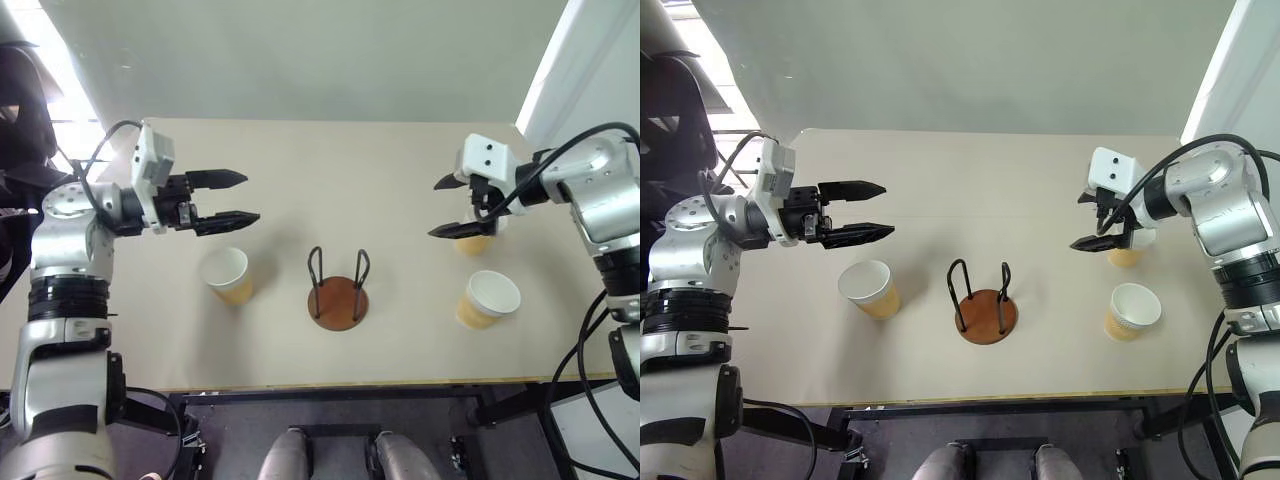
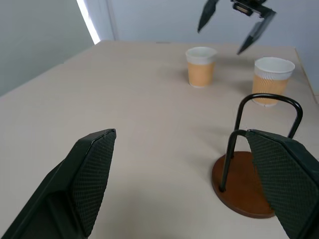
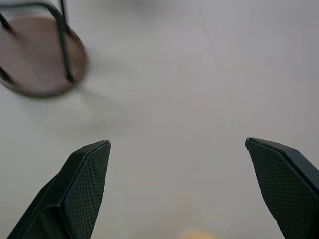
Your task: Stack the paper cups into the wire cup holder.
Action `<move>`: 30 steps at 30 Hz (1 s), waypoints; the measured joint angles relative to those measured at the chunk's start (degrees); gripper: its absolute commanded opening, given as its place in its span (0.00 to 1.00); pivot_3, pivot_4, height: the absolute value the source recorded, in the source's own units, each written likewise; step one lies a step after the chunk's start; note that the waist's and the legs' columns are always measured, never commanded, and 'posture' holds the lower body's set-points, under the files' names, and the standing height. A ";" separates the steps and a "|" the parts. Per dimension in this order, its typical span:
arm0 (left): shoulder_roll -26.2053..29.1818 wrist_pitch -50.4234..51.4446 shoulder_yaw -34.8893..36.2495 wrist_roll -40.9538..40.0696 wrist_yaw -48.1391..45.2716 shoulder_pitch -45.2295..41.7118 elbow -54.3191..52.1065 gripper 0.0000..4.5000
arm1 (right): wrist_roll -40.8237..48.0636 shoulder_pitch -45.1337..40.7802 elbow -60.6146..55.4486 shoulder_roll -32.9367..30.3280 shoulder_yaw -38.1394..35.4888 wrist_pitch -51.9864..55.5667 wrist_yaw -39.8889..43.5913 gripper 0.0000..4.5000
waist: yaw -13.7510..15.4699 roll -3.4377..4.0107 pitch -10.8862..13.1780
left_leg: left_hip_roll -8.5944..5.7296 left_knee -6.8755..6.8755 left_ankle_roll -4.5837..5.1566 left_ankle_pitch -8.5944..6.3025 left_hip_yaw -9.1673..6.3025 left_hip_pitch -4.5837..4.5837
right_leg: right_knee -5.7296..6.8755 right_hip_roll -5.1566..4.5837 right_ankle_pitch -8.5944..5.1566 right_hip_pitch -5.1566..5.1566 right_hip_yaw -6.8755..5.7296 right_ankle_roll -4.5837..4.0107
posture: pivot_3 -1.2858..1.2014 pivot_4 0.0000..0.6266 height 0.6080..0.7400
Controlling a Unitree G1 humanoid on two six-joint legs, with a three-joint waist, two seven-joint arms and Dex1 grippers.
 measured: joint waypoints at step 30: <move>-2.32 5.54 -1.47 0.59 0.37 -3.30 -6.34 1.00 | -32.44 -5.84 35.47 1.06 9.75 -40.87 -10.67 1.00 | -0.41 0.02 0.01 | 0.00 -0.02 0.01 -0.01 -0.01 0.02 | -0.09 -0.05 0.33 0.07 -0.01 0.51 | 0.52 0.24 1.00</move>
